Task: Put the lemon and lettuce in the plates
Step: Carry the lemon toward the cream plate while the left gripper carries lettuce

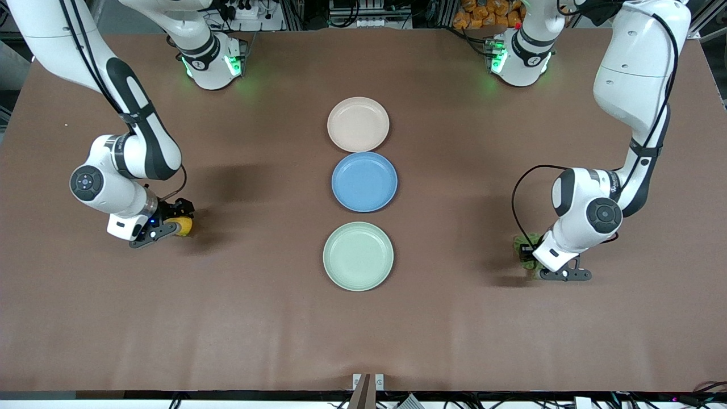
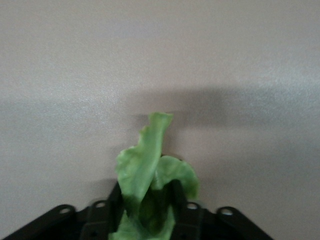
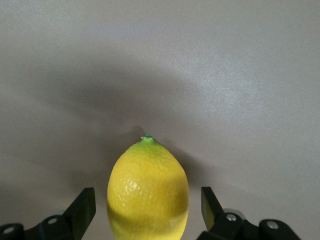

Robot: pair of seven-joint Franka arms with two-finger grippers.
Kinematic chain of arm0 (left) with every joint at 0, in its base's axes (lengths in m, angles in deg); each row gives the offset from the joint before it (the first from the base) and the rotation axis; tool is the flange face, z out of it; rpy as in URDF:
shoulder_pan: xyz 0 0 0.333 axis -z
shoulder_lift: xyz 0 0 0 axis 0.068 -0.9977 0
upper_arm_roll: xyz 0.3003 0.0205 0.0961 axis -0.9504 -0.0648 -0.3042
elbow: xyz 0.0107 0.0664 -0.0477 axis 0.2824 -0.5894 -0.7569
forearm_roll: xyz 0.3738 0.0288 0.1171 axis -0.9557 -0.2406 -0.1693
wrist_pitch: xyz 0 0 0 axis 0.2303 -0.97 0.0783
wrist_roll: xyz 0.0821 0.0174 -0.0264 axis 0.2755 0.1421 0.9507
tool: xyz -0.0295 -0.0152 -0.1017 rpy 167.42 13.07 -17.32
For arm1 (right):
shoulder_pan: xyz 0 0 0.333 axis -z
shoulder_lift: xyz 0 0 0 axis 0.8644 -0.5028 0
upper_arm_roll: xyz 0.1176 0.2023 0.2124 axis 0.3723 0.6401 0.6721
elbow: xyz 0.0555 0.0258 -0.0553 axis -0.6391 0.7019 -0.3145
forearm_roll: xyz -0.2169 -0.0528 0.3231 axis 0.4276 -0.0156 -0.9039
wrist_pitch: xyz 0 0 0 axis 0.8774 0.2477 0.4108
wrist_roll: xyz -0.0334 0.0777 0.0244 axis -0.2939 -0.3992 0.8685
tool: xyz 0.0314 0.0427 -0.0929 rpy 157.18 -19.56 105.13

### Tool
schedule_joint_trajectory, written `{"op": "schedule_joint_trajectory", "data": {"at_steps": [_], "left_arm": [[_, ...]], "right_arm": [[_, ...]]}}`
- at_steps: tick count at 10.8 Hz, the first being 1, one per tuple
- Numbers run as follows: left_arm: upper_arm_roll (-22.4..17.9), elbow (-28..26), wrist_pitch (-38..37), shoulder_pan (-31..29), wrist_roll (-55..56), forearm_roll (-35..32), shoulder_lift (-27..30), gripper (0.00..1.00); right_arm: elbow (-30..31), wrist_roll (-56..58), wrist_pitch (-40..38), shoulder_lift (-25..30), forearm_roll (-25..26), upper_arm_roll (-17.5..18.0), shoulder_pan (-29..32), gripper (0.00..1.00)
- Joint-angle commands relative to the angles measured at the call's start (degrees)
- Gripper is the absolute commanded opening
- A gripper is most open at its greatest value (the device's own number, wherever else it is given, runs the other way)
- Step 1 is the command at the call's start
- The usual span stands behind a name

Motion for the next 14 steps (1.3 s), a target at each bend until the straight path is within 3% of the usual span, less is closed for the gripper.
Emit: {"op": "schedule_joint_trajectory", "data": {"at_steps": [1, 6, 11, 14], "left_arm": [[-0.09, 1.44, 0.36, -0.08, 2.56, -0.55, -0.45, 0.0], [1.22, 2.59, 0.09, 0.36, 2.47, -0.55, 2.53, 0.0], [8.94, 6.62, -0.26, 0.54, 9.93, -0.46, 3.15, 0.0], [13.17, 9.52, -0.26, 1.41, 14.23, -0.55, 2.63, 0.0]], "right_arm": [[-0.2, 0.94, 1.22, -0.61, 0.45, 0.59, 1.37, 0.01], [0.5, -0.47, 0.52, 0.18, -0.25, 0.85, 1.11, 0.0], [1.55, -8.88, -4.13, 4.13, -0.25, 1.2, -2.58, 0.0], [3.75, -19.07, -9.03, 8.95, -0.34, 1.99, -8.19, 0.0]]}}
